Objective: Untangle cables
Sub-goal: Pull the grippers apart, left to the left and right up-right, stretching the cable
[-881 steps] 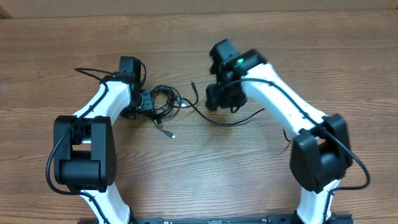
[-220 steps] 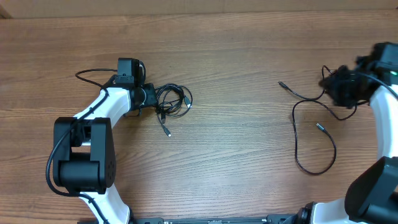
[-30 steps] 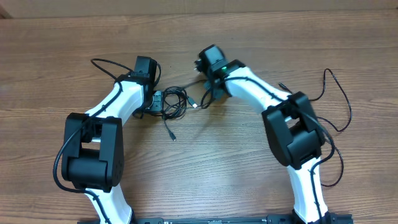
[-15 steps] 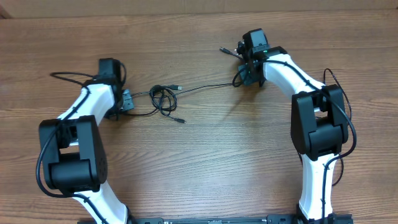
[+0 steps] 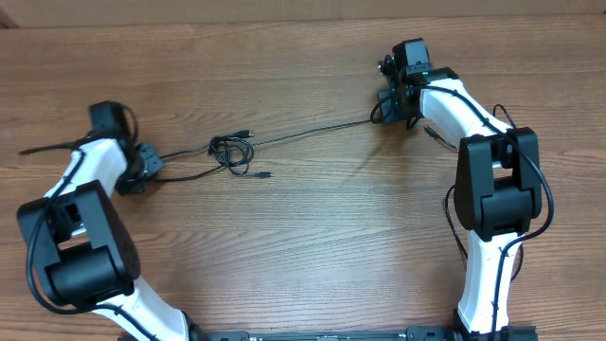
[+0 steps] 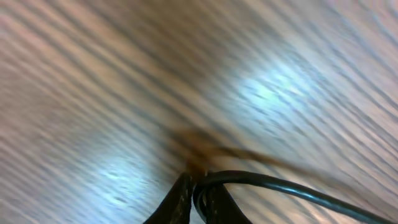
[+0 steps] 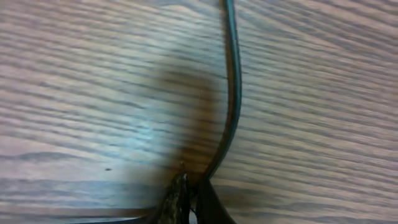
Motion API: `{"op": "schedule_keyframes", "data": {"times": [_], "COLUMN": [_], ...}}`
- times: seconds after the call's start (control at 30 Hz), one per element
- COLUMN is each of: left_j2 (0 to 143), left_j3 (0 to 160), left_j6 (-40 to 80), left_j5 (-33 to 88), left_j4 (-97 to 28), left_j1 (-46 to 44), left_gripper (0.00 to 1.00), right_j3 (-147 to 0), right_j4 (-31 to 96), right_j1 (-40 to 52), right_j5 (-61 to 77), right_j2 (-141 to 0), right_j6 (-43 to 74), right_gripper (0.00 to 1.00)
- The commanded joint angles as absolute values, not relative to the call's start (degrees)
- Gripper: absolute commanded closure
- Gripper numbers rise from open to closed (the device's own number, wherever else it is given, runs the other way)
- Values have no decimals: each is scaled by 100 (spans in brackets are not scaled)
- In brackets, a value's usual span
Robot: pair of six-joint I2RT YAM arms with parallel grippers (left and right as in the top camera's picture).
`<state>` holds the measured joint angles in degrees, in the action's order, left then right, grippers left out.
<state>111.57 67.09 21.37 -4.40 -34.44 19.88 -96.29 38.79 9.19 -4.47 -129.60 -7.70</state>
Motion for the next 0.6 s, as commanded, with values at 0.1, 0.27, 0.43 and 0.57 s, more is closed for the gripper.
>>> {"op": "schedule_keyframes", "data": {"times": [0.1,0.27,0.43,0.57], "left_j2": [12075,12075,12075,12075], "left_j3": [5887,5887,5885,5885], "left_j6": [2296,2296,2453,2488], "left_j5": [-819,-620,-338,36], "left_j4": [-3629,-3614,-3629,-3632], "left_j1": [2936,3140,3391,3776], "left_gripper": [90,87,86,86], "right_j3": [-9295,-9295,-9295,-9295], "right_j4": [4038,3979,3933,3920], "right_j1": [425,425,425,425], "right_j5": [-1533,-1533,-1479,-1387], "right_j2": [-13284,-13284,-13284,-13284], "right_j6": [-788,-788,-788,-788], "right_gripper": [96,96,96,96]}}
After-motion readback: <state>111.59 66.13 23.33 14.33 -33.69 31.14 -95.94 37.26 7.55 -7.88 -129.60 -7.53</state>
